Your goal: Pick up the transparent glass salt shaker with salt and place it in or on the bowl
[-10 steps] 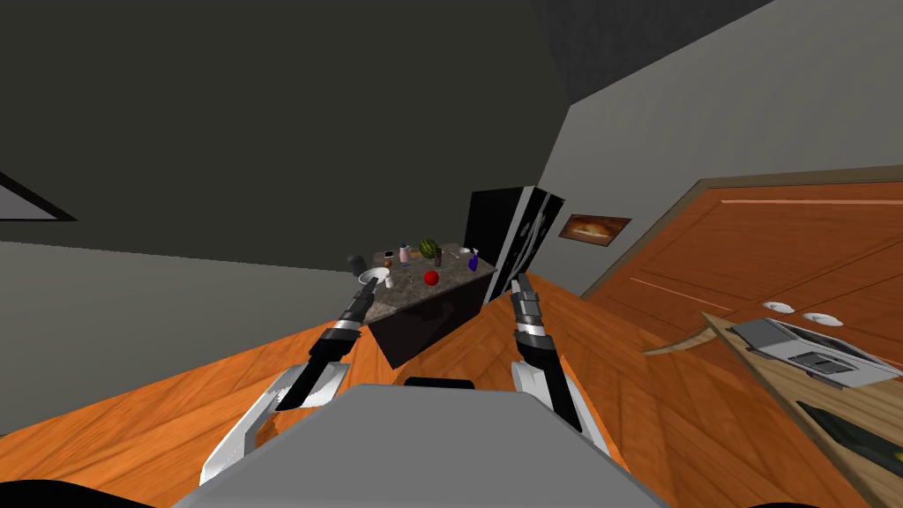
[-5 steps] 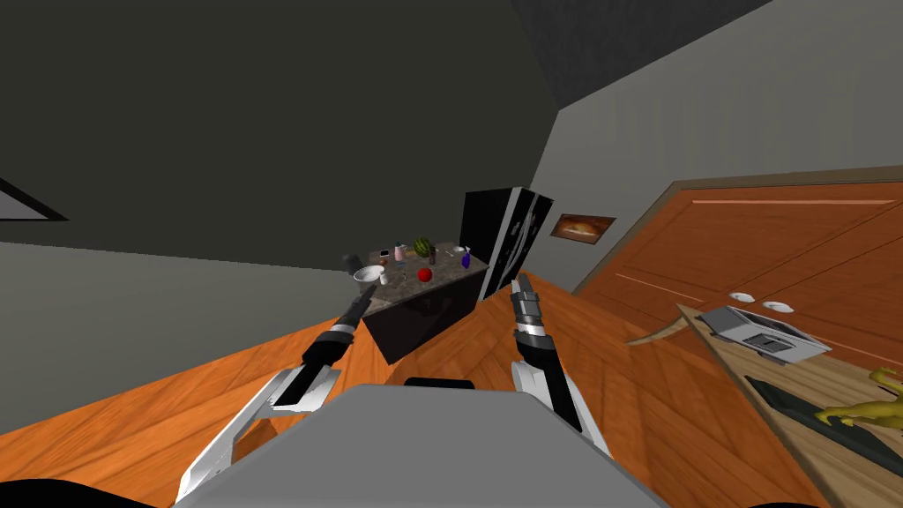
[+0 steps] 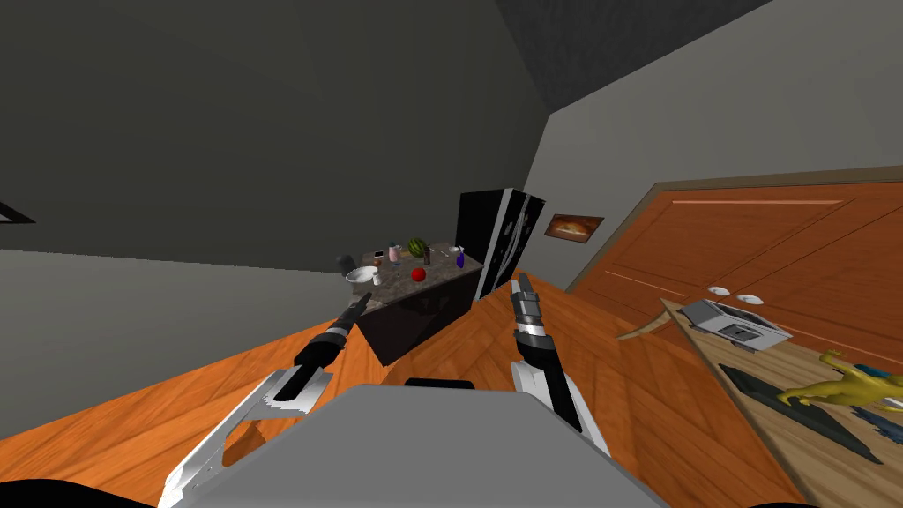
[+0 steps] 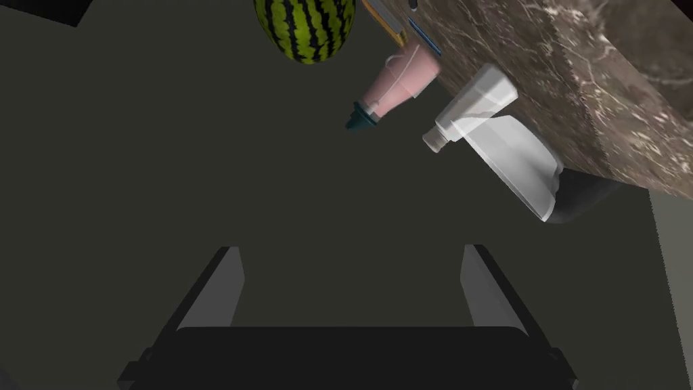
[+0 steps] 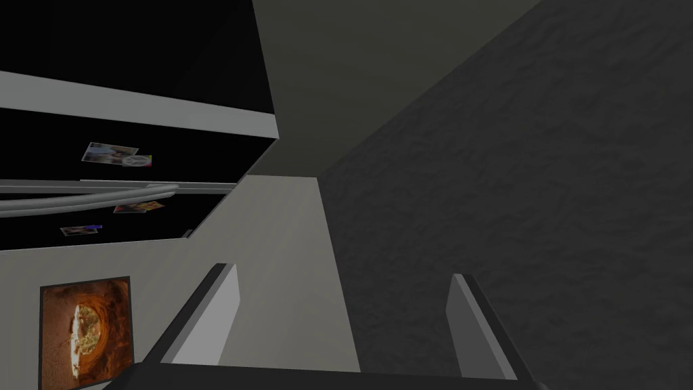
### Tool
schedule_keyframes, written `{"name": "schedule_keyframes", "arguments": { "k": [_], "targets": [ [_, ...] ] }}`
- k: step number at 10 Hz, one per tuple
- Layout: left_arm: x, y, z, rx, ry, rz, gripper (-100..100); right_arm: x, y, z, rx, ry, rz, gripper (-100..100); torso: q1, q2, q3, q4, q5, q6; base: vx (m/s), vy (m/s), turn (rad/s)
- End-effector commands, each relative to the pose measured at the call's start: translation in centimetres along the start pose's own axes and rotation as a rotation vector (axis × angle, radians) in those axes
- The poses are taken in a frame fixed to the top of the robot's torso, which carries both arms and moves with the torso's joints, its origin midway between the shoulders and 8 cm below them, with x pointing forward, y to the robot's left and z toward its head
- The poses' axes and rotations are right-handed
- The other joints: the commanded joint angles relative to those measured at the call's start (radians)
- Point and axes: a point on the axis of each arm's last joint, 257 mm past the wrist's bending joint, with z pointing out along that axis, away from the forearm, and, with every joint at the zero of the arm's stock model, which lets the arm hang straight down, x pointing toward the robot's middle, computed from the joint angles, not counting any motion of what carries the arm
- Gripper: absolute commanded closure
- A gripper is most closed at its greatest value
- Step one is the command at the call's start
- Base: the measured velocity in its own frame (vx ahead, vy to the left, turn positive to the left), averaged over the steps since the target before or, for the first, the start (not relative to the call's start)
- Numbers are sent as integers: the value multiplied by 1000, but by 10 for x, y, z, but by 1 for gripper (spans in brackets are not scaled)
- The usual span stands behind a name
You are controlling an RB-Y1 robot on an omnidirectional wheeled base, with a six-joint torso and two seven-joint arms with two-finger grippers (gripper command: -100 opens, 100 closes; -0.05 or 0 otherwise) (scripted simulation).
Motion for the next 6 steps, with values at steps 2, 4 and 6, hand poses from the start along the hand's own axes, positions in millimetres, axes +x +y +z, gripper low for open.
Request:
{"name": "schedule_keyframes", "arguments": {
  "k": [2,4,6],
  "targets": [
    [-2,41,-3,-89,20,96,-100,0,0,0,0,0,0,0,0,-2,-1,0,0,0,63,-68,-45],
    [-4,55,-4,-120,27,132,-100,0,0,0,0,0,0,0,2,-3,-2,-1,0,0,66,-27,-18],
    [-10,83,-6,-179,41,205,-100,0,0,0,0,0,0,0,4,-5,-3,-1,1,0,118,-26,-43]
  ]
}}
